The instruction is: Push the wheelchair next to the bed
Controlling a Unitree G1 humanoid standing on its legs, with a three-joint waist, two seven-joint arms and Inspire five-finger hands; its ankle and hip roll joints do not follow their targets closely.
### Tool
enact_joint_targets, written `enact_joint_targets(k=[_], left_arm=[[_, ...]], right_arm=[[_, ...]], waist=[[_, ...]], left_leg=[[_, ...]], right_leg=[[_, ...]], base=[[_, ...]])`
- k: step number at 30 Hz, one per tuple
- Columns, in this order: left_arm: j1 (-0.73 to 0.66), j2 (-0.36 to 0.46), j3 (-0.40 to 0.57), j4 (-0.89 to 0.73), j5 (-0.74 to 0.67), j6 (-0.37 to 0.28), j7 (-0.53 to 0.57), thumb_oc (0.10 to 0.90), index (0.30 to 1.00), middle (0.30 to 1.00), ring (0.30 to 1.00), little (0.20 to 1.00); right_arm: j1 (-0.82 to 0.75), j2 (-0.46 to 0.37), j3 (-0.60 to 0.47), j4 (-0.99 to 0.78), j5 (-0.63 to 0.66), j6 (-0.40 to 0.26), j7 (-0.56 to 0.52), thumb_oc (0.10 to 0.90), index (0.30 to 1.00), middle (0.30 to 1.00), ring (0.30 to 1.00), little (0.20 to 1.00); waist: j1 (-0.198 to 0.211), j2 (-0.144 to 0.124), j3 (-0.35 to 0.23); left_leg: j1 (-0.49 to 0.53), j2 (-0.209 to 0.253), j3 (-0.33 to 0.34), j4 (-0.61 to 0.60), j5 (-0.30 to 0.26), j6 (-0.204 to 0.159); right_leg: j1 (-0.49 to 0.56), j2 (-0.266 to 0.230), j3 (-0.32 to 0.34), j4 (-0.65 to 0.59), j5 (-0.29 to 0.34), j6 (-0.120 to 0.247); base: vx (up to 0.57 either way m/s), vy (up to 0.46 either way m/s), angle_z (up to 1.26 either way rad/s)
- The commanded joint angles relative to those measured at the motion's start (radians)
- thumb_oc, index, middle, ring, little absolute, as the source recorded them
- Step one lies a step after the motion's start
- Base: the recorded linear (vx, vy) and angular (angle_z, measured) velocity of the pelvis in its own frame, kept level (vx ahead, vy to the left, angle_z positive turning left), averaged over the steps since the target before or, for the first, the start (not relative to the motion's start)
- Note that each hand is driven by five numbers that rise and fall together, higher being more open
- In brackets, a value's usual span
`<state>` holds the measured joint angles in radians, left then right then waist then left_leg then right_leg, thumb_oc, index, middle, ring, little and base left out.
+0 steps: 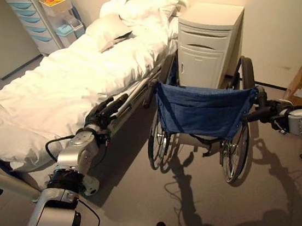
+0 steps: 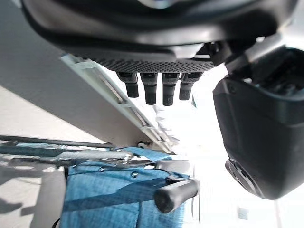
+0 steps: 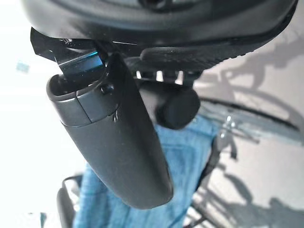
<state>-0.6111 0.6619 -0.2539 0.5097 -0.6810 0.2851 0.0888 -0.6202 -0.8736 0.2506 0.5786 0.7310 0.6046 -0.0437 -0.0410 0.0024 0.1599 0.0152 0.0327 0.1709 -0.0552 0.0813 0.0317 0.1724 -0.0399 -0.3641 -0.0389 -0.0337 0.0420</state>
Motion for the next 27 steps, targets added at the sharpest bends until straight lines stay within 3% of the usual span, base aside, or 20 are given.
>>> enact_joint_targets(k=[1,4,12,21,27], left_arm=[[-0.072,0.092,0.039,-0.068,-0.023,-0.153,-0.03,0.8,0.9,0.9,0.9,0.9],[-0.073,0.109,0.051,-0.066,-0.048,-0.164,-0.036,0.8,0.9,0.9,0.9,0.9],[-0.069,0.161,0.076,-0.062,-0.076,-0.178,-0.044,0.8,0.9,0.9,0.9,0.9],[-0.056,0.193,0.089,-0.022,-0.135,-0.211,-0.049,0.8,0.9,0.9,0.9,0.9],[-0.001,0.201,0.126,-0.004,-0.129,-0.226,-0.058,0.8,0.9,0.9,0.9,0.9]], right_arm=[[-0.185,0.036,-0.11,-0.208,0.155,-0.202,0.01,0.8,0.9,0.9,0.9,0.9],[-0.174,0.012,-0.151,-0.231,0.212,-0.179,-0.032,0.8,0.9,0.9,0.9,0.9],[-0.106,-0.086,-0.244,-0.217,0.207,-0.183,-0.047,0.8,0.9,0.9,0.9,0.9],[-0.074,-0.165,-0.302,-0.173,0.294,-0.274,-0.07,0.8,0.9,0.9,0.9,0.9],[-0.008,-0.2,-0.373,-0.165,0.331,-0.293,-0.08,0.8,0.9,0.9,0.9,0.9]], waist=[[0.062,-0.027,-0.109],[0.052,-0.029,-0.116],[0.021,-0.032,-0.129],[0.005,-0.036,-0.131],[-0.004,-0.039,-0.133]], left_leg=[[0.156,-0.022,0.034,-0.032,-0.104,-0.08],[0.157,-0.02,0.043,-0.032,-0.106,-0.083],[0.157,-0.015,0.069,-0.032,-0.106,-0.085],[0.154,-0.013,0.084,-0.032,-0.108,-0.084],[0.151,-0.013,0.093,-0.032,-0.111,-0.081]], right_leg=[[-0.002,-0.064,0.11,-0.015,0.05,0.075],[-0.002,-0.061,0.115,-0.019,0.051,0.075],[-0.01,-0.051,0.137,-0.025,0.055,0.075],[-0.016,-0.046,0.153,-0.03,0.059,0.077],[-0.023,-0.046,0.161,-0.028,0.06,0.08]], base=[[-0.01,-0.02,0.05],[0.0,-0.009,0.04],[-0.01,-0.007,0.05],[-0.01,-0.001,0.1],[-0.01,0.005,0.08]])
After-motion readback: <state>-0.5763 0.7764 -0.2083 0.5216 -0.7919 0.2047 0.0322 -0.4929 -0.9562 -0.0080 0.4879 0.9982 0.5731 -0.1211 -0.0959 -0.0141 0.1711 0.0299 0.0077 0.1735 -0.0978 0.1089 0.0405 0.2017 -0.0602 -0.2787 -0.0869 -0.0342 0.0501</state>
